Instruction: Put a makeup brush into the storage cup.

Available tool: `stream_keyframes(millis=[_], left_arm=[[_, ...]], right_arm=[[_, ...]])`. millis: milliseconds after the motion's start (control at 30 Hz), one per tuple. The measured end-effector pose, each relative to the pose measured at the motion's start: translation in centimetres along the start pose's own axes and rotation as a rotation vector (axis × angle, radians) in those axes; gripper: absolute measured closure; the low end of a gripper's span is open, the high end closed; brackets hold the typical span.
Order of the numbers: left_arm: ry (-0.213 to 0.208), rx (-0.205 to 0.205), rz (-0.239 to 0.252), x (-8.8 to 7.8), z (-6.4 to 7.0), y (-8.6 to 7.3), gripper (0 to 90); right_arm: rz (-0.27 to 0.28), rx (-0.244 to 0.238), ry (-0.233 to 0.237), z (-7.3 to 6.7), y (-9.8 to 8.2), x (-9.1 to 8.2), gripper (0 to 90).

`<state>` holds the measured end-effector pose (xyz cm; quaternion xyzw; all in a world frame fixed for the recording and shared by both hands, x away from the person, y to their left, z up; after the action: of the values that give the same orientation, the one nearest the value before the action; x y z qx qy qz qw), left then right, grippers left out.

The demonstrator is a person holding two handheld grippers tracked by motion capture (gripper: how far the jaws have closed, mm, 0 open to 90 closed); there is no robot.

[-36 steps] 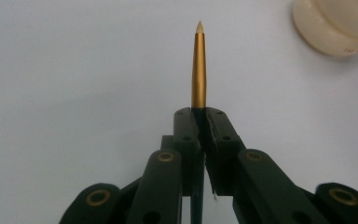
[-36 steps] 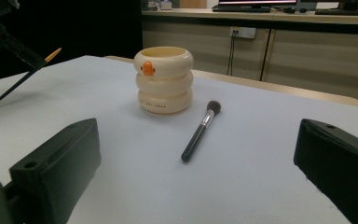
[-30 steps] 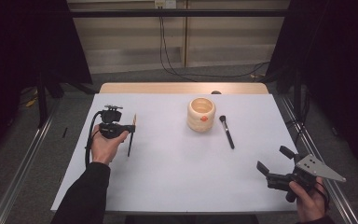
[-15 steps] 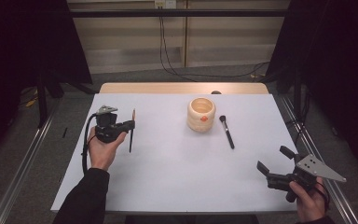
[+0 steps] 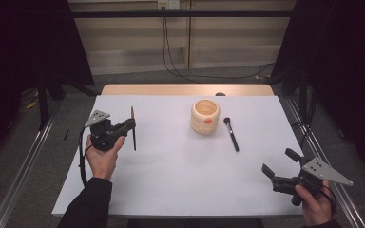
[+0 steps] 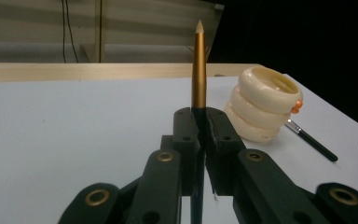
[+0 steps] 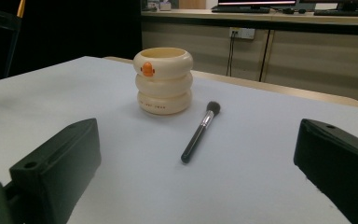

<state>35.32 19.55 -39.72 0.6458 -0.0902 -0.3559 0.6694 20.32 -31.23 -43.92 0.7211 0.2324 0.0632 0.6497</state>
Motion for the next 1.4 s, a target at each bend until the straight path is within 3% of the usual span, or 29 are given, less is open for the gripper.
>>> stream_keyframes(millis=[167,400,567,600,667,733,933,1100,1400], left_arm=[[-0.022,-0.018,0.076,-1.2,0.4,0.4,83.6],[-0.019,0.046,0.112,-2.0,1.2,0.6,83.6],[0.000,0.080,0.130,-2.2,2.0,0.7,83.6],[-0.007,0.094,0.118,-2.2,2.1,0.7,83.6],[-0.026,0.078,0.120,-2.0,2.2,0.6,83.6],[-0.002,0.098,0.119,-1.8,2.4,0.6,83.6],[-0.031,0.084,0.102,-0.9,2.9,0.9,83.7],[-0.060,0.107,0.090,0.0,3.7,1.3,83.6],[-0.101,0.172,0.094,1.4,5.9,2.7,83.6]], right_arm=[[0.003,0.031,0.001,0.0,0.0,0.1,0.0],[0.015,0.056,0.005,0.1,0.1,-0.2,0.0],[0.020,0.028,0.010,0.0,0.1,-0.1,0.0],[0.013,0.023,0.017,-0.1,0.0,-0.1,0.0],[0.010,0.019,0.017,-0.1,0.0,-0.1,0.0],[0.011,0.026,0.022,-0.2,0.0,-0.1,0.0],[0.005,0.035,0.020,-0.1,0.0,0.0,0.0],[0.012,0.012,0.028,-0.1,0.0,0.0,0.0],[0.015,0.016,0.021,-0.1,0.0,-0.1,0.0]])
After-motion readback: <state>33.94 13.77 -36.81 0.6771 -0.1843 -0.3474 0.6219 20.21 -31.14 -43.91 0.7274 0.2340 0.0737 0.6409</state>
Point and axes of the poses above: each handheld gripper's, and its own axes: x roughly forward along the jaws, y roughly out of its top, z roughly to its right, the point moved 2 cm from there along x, roughly forward along the jaws, and after that the axes turned 7 degrees about x, right-handed, at the moved point
